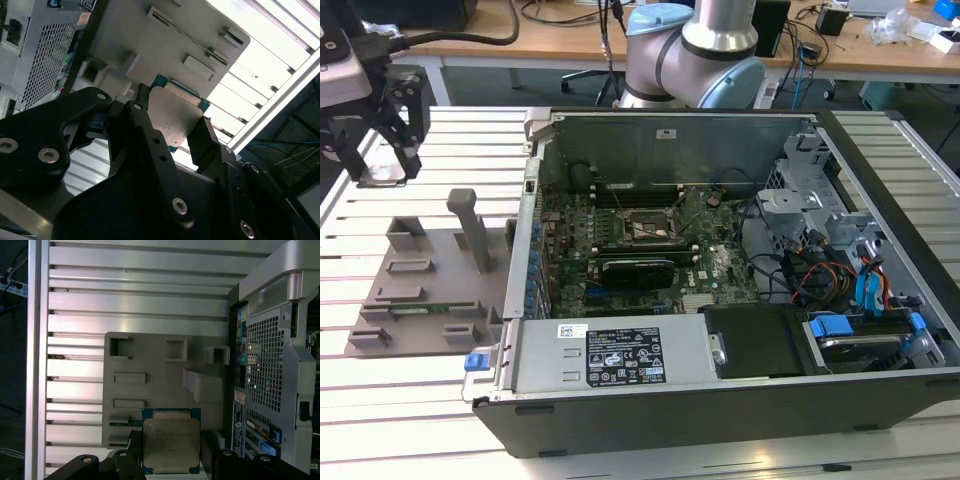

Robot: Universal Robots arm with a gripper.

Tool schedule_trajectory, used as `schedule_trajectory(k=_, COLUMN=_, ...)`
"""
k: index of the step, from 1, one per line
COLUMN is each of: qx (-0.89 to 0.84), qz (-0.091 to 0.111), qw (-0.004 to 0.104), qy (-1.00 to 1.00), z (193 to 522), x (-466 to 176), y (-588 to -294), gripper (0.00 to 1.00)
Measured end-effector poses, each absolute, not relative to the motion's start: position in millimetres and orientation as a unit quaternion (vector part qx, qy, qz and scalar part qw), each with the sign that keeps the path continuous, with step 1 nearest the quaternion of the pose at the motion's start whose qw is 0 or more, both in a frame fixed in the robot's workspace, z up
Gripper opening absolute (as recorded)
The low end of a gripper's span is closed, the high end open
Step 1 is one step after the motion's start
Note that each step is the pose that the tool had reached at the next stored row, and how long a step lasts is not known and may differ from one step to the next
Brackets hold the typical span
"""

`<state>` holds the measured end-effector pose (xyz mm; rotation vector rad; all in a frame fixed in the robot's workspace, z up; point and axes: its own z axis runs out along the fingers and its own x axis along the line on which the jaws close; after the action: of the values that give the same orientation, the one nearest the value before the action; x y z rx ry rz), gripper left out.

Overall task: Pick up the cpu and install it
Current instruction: 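Pick up the cpu and move it towards the insertion slot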

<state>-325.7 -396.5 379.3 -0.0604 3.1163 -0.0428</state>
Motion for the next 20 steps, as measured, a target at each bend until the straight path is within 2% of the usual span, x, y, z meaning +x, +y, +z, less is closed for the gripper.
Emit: schedule_trajectory(k=20, qx=-0.019, qz=-0.014, qw=0.01, qy=1.0, z=379, x=-239, y=-396, gripper=0.55)
